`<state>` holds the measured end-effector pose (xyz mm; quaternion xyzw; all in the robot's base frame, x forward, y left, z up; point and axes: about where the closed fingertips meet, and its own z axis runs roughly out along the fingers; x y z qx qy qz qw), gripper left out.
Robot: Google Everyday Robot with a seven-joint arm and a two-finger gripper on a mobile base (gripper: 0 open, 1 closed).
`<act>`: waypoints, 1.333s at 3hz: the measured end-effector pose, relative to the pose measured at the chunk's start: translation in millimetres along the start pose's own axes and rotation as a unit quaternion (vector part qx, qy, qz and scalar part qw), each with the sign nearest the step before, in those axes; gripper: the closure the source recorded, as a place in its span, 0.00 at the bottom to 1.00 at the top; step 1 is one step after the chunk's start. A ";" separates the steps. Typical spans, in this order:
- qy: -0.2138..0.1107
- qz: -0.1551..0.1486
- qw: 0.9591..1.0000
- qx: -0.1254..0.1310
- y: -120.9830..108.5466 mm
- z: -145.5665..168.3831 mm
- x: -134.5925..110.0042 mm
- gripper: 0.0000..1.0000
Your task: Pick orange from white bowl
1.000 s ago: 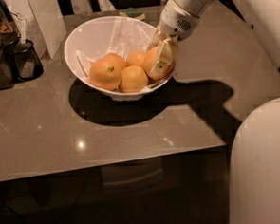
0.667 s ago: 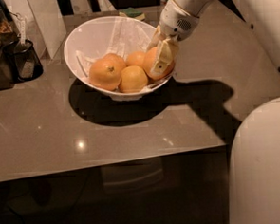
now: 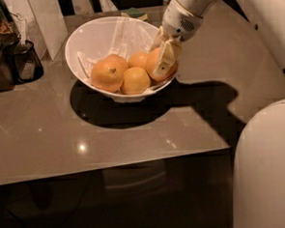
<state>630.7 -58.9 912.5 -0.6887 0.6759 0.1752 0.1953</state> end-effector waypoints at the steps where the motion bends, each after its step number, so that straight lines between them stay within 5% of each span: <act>1: 0.000 0.000 1.000 0.000 0.0 -0.1 -0.1 1.00; 2: -0.024 -0.014 0.999 0.024 -0.8 -14.2 -13.0 1.00; 3: -0.088 -0.062 0.991 0.074 20.8 -62.5 -41.9 1.00; 4: -0.158 -0.116 0.976 0.097 50.0 -104.6 -66.9 1.00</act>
Offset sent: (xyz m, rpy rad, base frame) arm -0.0138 0.0007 0.0480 0.0972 -0.1069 0.0166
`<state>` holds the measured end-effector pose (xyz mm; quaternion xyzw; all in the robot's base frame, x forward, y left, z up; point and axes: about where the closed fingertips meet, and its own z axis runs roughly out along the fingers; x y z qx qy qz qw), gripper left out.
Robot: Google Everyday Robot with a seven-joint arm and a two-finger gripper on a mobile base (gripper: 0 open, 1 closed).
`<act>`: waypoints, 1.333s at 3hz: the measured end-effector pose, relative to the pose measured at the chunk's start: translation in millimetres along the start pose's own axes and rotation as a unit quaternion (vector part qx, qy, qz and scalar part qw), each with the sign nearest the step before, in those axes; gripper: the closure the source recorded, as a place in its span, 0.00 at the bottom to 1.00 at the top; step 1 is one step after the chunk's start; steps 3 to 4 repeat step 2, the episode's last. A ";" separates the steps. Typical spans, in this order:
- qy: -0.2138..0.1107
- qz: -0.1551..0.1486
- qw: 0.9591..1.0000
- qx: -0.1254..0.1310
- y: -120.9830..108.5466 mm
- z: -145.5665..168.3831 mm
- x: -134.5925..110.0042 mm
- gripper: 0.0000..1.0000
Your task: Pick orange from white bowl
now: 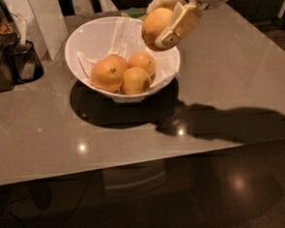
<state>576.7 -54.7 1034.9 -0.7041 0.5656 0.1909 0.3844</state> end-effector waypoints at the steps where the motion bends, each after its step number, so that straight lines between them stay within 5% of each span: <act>1: -0.070 -0.028 0.997 -0.018 21.1 -7.3 -21.1 1.00; 4: -0.074 -0.028 0.997 -0.017 19.8 -6.3 -25.0 1.00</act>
Offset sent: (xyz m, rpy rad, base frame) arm -0.0211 0.0054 0.0098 0.0879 -0.0079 0.0837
